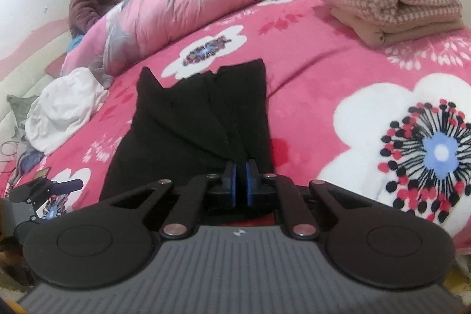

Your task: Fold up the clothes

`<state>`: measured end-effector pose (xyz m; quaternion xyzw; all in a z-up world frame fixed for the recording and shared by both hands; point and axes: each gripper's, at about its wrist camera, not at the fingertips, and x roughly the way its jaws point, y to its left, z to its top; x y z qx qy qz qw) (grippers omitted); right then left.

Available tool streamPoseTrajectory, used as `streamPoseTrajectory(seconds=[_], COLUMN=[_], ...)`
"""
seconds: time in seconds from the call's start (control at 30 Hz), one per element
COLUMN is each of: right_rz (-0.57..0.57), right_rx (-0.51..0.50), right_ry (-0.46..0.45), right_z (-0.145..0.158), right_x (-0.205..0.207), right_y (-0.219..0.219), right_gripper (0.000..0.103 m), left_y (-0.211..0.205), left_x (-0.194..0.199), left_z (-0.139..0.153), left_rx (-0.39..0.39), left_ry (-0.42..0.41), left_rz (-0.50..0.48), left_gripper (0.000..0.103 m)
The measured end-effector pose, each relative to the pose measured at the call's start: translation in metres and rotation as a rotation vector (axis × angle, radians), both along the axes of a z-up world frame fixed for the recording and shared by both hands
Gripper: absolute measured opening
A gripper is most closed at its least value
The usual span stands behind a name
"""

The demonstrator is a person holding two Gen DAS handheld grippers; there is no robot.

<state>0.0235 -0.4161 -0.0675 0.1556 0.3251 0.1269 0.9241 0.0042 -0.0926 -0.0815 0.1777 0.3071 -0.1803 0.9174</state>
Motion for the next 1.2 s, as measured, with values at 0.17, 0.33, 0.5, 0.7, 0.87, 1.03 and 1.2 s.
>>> streamPoseTrajectory(seconds=[0.17,0.33,0.5,0.7,0.87,1.03,1.2], right_rz=[-0.024,-0.028,-0.028,-0.045,-0.084,-0.104,0.005], right_rx=[0.005,0.016,0.005,0.012,0.054,0.082,0.101], right_ry=[0.005,0.029,0.03,0.058,0.044,-0.036,-0.083], right_z=[-0.004,-0.018,-0.02,-0.033,-0.025,-0.004,0.019], right_x=[-0.004,-0.002,0.001,0.003,-0.006,-0.007,0.034], right_y=[-0.009,-0.009,-0.01,-0.012,-0.026,-0.039,-0.023], right_gripper=[0.004,0.004,0.005,0.02,0.036,0.042,0.042], left_y=[-0.003,-0.001,0.001,0.02,0.049,0.045,0.019], left_x=[-0.001,0.001,0.003,0.001,0.003,0.016,0.035], left_z=[-0.001,-0.003,-0.004,0.004,0.021,0.028,0.015], left_rx=[0.003,-0.005,-0.021,-0.07,-0.182,-0.251,-0.222], left_ry=[0.002,0.017,0.031,0.079,0.084,0.076,0.082], left_rz=[-0.012,-0.007,-0.003,-0.037,-0.027,-0.024,-0.038], left_gripper=[0.082,0.083,0.083,0.083,0.083,0.084,0.084])
